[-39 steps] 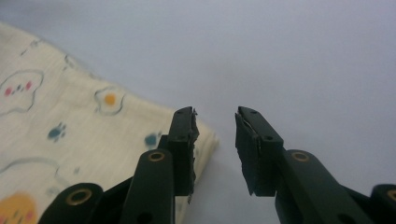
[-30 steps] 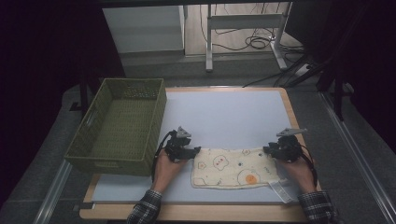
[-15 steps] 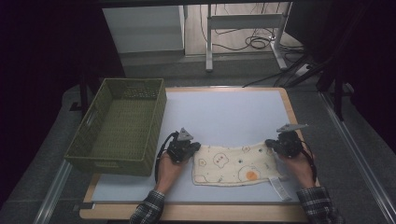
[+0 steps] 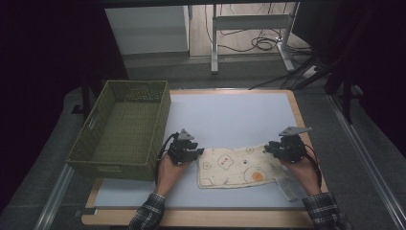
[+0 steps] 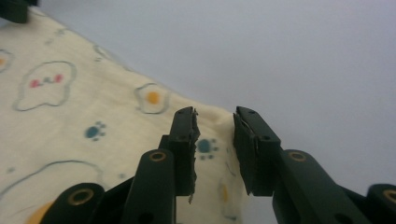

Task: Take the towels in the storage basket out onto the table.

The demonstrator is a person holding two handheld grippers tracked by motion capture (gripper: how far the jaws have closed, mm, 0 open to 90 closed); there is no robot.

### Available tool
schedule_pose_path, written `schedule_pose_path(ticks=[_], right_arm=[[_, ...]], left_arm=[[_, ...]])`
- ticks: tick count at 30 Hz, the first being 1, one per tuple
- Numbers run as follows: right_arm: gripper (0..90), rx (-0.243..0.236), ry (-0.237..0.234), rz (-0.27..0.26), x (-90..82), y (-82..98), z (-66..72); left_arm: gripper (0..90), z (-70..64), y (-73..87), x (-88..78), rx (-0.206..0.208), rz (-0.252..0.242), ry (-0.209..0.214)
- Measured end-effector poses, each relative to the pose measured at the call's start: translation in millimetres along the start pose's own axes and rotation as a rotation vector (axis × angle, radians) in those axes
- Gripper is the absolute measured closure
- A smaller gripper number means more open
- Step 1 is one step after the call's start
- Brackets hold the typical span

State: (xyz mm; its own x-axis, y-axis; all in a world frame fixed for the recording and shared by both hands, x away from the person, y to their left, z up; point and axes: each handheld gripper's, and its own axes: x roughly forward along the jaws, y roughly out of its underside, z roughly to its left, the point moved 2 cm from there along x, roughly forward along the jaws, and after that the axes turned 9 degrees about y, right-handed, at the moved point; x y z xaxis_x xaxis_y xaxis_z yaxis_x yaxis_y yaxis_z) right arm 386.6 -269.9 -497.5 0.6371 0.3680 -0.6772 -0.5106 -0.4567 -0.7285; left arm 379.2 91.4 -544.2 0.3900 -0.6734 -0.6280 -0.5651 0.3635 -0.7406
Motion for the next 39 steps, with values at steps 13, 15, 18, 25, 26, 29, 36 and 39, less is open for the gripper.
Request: schedule_pose_path(ticks=[13,15,18,25,26,29,36,39], right_arm=[[65.9,-0.080,-0.177,0.001,6.5,-5.3,66.0],[66.0,-0.101,-0.209,0.008,12.0,-5.3,81.3],[66.0,-0.128,-0.248,0.018,18.5,-5.9,100.3],[66.1,-0.182,-0.349,0.021,28.3,-11.0,146.1],[66.1,-0.185,-0.365,0.022,29.3,-11.8,152.4],[66.1,-0.204,-0.409,0.029,32.8,-14.2,171.9],[62.2,-0.241,-0.449,0.042,45.9,-18.4,201.9],[60.9,-0.274,-0.435,0.057,49.8,-17.2,211.8]], left_arm=[[51.2,11.1,5.7,7.6,0.005,0.000,-0.017],[51.9,12.1,6.4,7.7,0.011,-0.005,-0.015],[52.1,11.7,6.6,8.1,0.009,-0.005,-0.018],[51.9,12.0,7.0,8.4,0.008,-0.006,-0.016],[51.9,11.9,7.1,8.5,0.008,-0.007,-0.016],[51.8,12.0,7.2,8.5,0.009,-0.006,-0.016],[50.3,11.3,7.2,8.9,0.018,0.000,-0.014],[48.8,10.9,7.1,9.2,0.029,0.003,-0.017]])
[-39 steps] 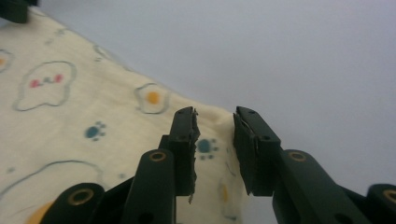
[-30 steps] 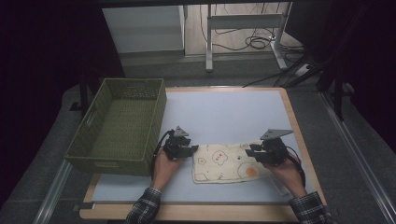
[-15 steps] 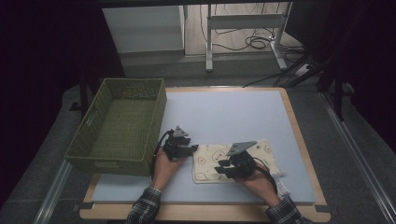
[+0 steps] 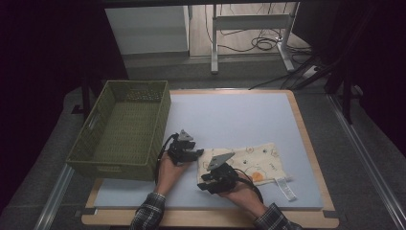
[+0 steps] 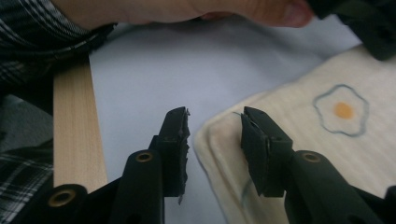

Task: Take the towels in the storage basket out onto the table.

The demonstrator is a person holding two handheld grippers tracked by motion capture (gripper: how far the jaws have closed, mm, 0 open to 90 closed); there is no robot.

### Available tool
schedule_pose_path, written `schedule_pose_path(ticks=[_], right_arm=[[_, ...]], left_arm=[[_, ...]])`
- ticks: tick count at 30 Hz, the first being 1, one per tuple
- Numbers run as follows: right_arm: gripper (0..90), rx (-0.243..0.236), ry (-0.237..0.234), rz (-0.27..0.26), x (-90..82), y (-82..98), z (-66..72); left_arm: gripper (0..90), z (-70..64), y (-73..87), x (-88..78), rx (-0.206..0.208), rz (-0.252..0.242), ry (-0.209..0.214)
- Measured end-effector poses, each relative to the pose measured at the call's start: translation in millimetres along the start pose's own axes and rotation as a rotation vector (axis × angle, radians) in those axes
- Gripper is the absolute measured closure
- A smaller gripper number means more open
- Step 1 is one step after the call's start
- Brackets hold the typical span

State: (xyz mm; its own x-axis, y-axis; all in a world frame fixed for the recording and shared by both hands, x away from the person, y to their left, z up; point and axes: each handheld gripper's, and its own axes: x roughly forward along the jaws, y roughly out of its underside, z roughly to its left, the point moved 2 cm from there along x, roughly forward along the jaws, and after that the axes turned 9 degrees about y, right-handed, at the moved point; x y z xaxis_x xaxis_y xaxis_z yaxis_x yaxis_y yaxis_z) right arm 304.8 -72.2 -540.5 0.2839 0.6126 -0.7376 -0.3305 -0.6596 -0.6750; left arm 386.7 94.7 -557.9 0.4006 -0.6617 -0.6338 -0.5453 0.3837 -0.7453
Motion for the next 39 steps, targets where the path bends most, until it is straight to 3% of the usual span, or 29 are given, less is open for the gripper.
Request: schedule_pose_path(ticks=[5,8,10,13,15,23,28,39], right_arm=[[72.9,-0.091,0.109,-0.008,3.7,2.3,8.5],[81.9,-0.077,0.111,-0.005,2.9,2.5,7.7],[83.5,-0.053,0.102,-0.009,2.8,3.2,5.6],[84.4,-0.036,0.091,-0.012,2.4,3.3,3.9],[84.6,-0.035,0.085,-0.009,1.4,2.5,3.8],[84.4,-0.008,0.095,-0.089,-25.1,-1.2,-3.8],[84.4,0.013,0.121,-0.134,-47.4,2.3,-11.3],[84.7,0.083,0.187,-0.178,-89.2,32.3,-33.0]], left_arm=[[50.0,-2.1,-0.1,0.5,-0.001,0.001,-0.019],[54.2,-5.0,0.3,0.7,-0.016,-0.006,-0.026],[62.0,-7.9,0.6,0.7,-0.021,-0.007,-0.014],[82.7,-9.7,0.1,1.3,-0.035,-0.008,0.057],[85.4,-9.8,-1.3,1.0,-0.026,-0.002,0.057],[85.9,-14.9,-20.7,-9.5,0.004,-0.055,0.056],[85.3,-23.6,-39.1,-11.8,0.042,-0.092,0.080],[85.5,-46.1,-70.3,12.1,0.114,-0.100,0.132]])
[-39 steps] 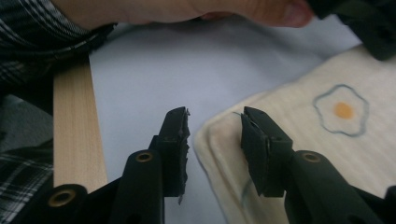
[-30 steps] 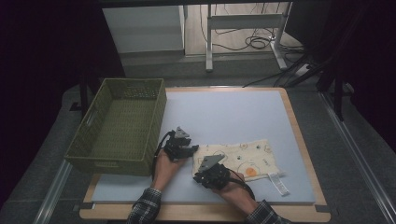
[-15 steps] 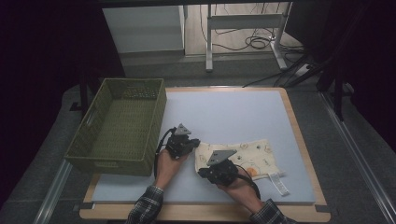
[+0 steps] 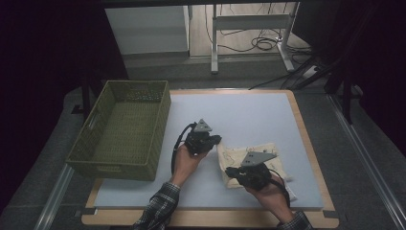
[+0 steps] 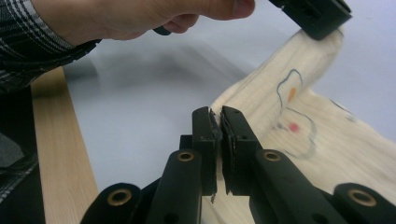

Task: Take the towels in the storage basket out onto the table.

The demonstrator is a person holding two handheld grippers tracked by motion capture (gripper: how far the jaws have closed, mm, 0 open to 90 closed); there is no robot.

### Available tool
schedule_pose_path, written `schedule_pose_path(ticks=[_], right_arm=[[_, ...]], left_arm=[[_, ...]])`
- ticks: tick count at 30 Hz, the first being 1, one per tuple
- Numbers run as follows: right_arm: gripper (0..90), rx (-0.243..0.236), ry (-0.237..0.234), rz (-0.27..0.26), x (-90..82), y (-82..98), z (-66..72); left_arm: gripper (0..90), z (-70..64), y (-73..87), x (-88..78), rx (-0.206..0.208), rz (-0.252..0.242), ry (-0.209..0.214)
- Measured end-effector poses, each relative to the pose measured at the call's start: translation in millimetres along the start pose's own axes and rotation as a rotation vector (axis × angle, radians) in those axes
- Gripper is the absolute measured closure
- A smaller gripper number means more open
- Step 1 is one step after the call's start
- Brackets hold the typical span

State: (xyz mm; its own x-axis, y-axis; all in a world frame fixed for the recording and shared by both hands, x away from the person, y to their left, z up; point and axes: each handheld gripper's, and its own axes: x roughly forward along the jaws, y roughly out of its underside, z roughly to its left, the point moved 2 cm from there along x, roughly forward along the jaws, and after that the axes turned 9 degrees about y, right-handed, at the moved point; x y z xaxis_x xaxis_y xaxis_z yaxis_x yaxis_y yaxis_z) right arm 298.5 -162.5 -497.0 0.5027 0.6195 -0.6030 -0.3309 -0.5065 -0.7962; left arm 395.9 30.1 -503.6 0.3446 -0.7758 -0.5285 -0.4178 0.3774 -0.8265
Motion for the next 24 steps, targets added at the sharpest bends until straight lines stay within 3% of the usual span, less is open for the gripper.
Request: schedule_pose_path(ticks=[13,24], right_arm=[[84.6,0.083,0.070,-0.012,-40.0,30.6,-32.5],[84.5,0.154,0.120,-0.017,-65.2,55.7,-56.8]], left_arm=[[85.4,-24.1,-33.0,50.8,0.085,0.016,0.047],[84.7,-38.9,-54.3,89.5,0.112,0.033,0.094]])
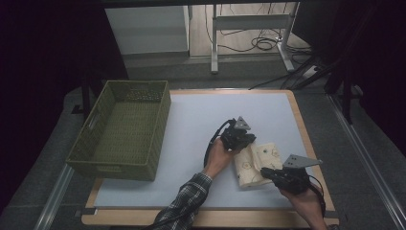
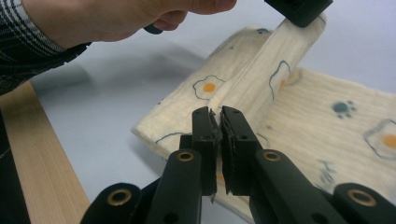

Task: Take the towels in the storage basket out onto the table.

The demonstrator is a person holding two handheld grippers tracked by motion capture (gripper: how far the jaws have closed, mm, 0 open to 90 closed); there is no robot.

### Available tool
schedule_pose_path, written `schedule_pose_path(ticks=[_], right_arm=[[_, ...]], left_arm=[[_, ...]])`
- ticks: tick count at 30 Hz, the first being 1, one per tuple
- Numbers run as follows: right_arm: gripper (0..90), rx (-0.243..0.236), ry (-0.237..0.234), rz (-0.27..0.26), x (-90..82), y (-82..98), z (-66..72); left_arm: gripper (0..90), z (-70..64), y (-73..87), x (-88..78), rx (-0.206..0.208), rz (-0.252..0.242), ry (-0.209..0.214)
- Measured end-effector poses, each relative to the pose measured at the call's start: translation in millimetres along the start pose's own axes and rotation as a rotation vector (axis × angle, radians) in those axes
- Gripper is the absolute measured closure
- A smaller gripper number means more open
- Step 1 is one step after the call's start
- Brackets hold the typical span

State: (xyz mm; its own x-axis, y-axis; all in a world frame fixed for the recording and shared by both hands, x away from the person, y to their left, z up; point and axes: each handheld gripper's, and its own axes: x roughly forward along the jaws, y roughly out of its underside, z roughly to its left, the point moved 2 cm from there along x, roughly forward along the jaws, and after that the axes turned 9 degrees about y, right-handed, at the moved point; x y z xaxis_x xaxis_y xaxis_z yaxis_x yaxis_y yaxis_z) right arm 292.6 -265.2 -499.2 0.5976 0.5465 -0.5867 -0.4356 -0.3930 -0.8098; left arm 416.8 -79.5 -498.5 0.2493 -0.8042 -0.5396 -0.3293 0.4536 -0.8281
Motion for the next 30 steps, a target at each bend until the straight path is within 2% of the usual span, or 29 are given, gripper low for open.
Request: schedule_pose_path(ticks=[6,13,21,23,26,30], right_arm=[[84.5,0.025,0.036,0.009,-8.9,10.6,-13.4],[84.3,0.043,0.070,0.031,-8.3,23.2,-21.3],[84.1,0.062,0.088,0.030,-10.7,28.7,-27.4],[83.2,0.064,0.093,0.027,-10.5,30.0,-29.0],[79.4,0.065,0.125,0.023,-13.5,31.3,-31.8],[74.6,0.072,0.177,0.025,-23.5,33.1,-40.8]], left_arm=[[84.5,-4.6,-9.1,17.9,0.020,0.018,0.011],[84.3,-8.9,-14.2,36.0,0.054,0.067,0.004],[83.5,-8.8,-13.8,47.3,0.027,0.052,0.006],[78.3,-7.9,-14.1,47.9,0.022,0.050,0.007],[60.2,-7.4,-17.7,43.6,-0.009,-0.007,0.006],[51.7,-7.8,-24.0,31.2,0.000,-0.032,-0.009]])
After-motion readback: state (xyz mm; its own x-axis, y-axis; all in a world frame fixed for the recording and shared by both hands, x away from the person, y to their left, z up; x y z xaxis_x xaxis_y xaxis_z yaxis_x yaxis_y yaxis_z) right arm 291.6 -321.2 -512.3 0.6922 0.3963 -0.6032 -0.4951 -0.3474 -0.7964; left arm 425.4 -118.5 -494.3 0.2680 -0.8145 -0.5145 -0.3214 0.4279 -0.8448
